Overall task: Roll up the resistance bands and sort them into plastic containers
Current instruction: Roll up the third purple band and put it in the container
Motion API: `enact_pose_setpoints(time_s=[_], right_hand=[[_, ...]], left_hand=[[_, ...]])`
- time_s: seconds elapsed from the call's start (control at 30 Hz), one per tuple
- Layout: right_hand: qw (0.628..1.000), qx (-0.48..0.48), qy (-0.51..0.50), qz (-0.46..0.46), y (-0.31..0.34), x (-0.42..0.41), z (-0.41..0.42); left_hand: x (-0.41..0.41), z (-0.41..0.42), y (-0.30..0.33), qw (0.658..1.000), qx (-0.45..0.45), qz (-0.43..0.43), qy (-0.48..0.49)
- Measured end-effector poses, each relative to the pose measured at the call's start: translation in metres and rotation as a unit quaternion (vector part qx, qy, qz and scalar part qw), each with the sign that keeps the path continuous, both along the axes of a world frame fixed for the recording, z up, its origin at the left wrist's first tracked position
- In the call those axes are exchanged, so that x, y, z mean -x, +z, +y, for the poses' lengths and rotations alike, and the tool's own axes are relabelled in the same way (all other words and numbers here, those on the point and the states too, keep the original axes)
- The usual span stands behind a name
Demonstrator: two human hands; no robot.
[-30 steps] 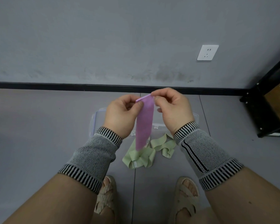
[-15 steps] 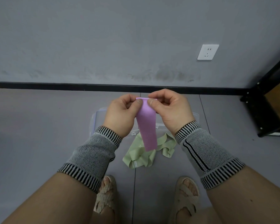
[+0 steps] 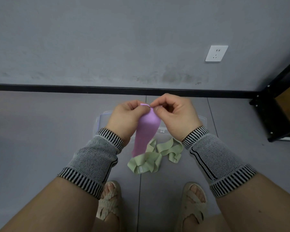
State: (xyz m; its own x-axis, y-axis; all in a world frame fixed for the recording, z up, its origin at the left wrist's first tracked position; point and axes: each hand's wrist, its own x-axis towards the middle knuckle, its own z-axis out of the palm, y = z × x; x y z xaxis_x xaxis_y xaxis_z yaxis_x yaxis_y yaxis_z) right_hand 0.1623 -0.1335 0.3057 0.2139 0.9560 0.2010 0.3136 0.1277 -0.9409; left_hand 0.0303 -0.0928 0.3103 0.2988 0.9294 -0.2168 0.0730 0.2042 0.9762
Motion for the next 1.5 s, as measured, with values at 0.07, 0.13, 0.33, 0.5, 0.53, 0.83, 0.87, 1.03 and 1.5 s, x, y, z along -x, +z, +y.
enact_pose_setpoints(time_s=[0.07, 0.13, 0.33, 0.5, 0.53, 0.83, 0.87, 1.03, 1.5], right_hand=[[1.0, -0.004, -0.003, -0.014, -0.002, 0.001, 0.0], [1.0, -0.006, -0.006, -0.027, -0.003, 0.001, 0.001], [1.0, -0.006, -0.015, -0.004, -0.003, 0.002, 0.001], [0.997, 0.025, -0.018, 0.068, 0.001, 0.003, 0.0], [0.996, 0.028, -0.02, 0.078, 0.002, 0.003, -0.001], [0.991, 0.072, -0.031, 0.109, 0.005, 0.001, -0.001], [0.99, 0.077, -0.035, 0.112, 0.005, 0.001, 0.0], [0.985, 0.085, -0.05, 0.144, 0.003, 0.0, 0.001], [0.934, 0.146, 0.008, 0.325, 0.008, -0.005, 0.004]], left_hand=[[0.0, 0.0, 0.002, 0.999, 0.032, -0.023, 0.014], [0.001, 0.0, 0.005, 0.998, 0.048, -0.035, 0.023], [0.004, 0.0, 0.002, 0.999, 0.023, -0.027, -0.028], [0.004, 0.002, 0.0, 1.0, -0.015, -0.016, -0.019], [0.004, 0.002, 0.0, 0.999, -0.026, -0.01, -0.018], [0.004, 0.002, -0.002, 0.998, -0.055, 0.0, -0.011], [0.004, 0.002, -0.002, 0.999, -0.053, 0.0, -0.007], [0.0, 0.001, 0.0, 1.0, -0.024, -0.001, 0.013], [-0.001, -0.002, 0.005, 0.997, 0.023, -0.067, 0.002]])
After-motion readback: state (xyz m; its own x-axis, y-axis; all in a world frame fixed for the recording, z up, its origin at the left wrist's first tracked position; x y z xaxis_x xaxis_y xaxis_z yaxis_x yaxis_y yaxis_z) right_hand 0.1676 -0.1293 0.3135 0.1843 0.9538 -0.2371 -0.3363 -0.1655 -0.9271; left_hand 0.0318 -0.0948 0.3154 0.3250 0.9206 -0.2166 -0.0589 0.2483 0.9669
